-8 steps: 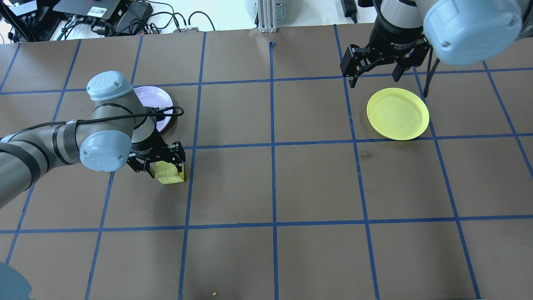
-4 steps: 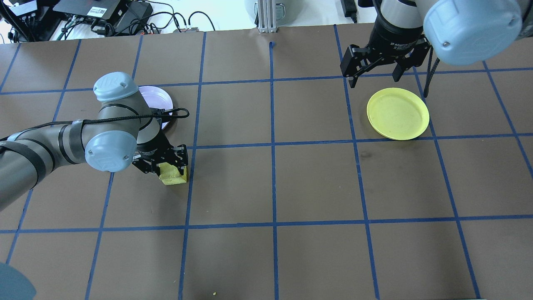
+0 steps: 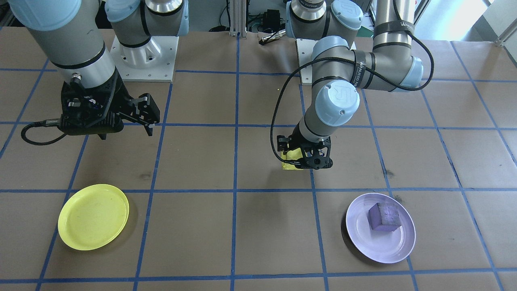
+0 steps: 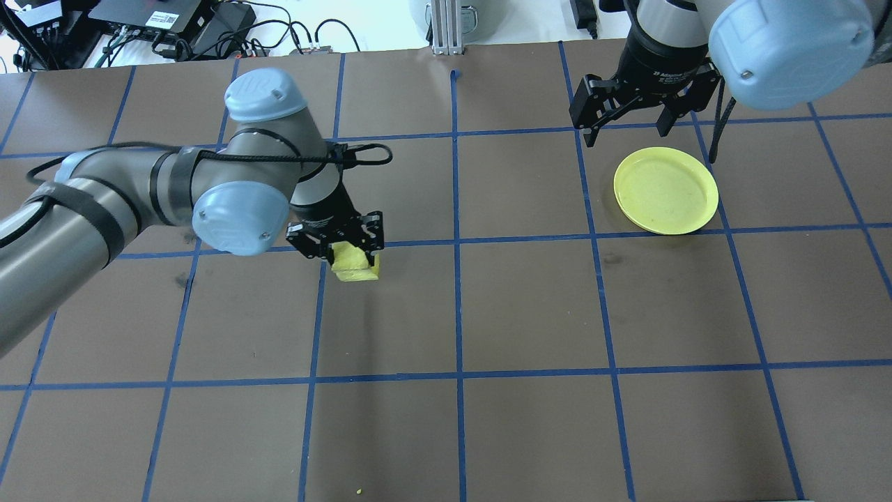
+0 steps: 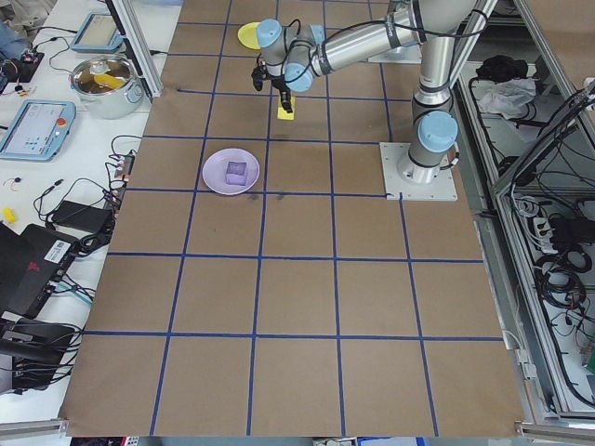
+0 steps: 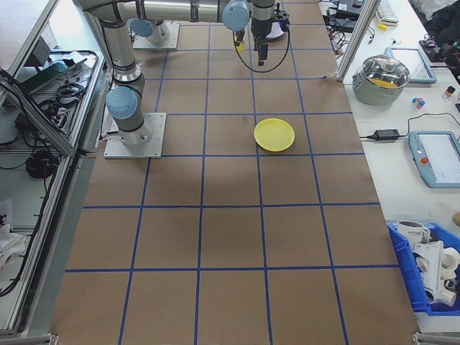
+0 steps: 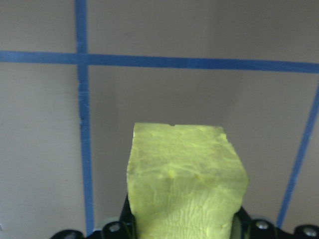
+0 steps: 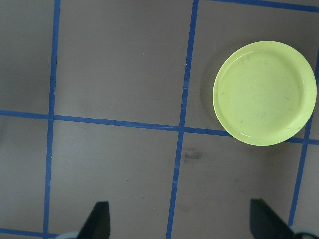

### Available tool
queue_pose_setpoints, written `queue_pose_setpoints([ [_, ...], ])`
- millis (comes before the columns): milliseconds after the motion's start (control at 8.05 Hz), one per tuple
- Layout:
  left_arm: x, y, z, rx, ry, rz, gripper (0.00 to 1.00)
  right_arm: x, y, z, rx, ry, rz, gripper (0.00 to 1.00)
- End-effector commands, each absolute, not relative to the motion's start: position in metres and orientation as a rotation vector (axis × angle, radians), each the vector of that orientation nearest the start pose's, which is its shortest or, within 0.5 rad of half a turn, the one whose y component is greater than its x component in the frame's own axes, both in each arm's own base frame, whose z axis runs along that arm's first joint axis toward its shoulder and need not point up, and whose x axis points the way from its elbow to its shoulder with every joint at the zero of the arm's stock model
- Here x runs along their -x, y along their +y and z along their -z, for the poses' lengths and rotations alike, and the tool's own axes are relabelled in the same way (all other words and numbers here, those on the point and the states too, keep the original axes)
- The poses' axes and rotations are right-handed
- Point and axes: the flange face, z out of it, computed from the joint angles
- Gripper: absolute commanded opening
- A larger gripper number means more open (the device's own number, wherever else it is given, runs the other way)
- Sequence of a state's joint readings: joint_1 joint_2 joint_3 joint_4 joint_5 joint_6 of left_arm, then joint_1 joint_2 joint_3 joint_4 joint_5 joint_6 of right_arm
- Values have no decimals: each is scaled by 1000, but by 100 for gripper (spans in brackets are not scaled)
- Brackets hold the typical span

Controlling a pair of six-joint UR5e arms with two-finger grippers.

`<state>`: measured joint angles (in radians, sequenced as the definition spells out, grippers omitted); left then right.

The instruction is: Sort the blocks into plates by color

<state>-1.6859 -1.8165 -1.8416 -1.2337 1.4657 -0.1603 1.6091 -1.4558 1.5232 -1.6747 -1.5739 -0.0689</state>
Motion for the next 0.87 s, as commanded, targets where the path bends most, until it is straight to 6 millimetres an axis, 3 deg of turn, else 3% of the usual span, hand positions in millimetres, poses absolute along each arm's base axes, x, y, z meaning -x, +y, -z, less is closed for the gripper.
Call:
queue_pose_setpoints([
  [0,308,-502,-309,122,3268,-289,0,-153,-538,-462,169,3142,55,100],
  [249,377,-467,-278,-8,3226,-350,0,-153,-538,-462,169,3142,51,100],
  [373,405,-457,-262,15,3239,-348,0,-153,-538,-462,171,3143,51,100],
  [497,416,-455,-242,83,3240,-401,0,-148,-538,-462,177,3186,52,100],
  [746,423,-453,-233,88,3242,-394,0,-143,-538,-461,181,3236,47,100],
])
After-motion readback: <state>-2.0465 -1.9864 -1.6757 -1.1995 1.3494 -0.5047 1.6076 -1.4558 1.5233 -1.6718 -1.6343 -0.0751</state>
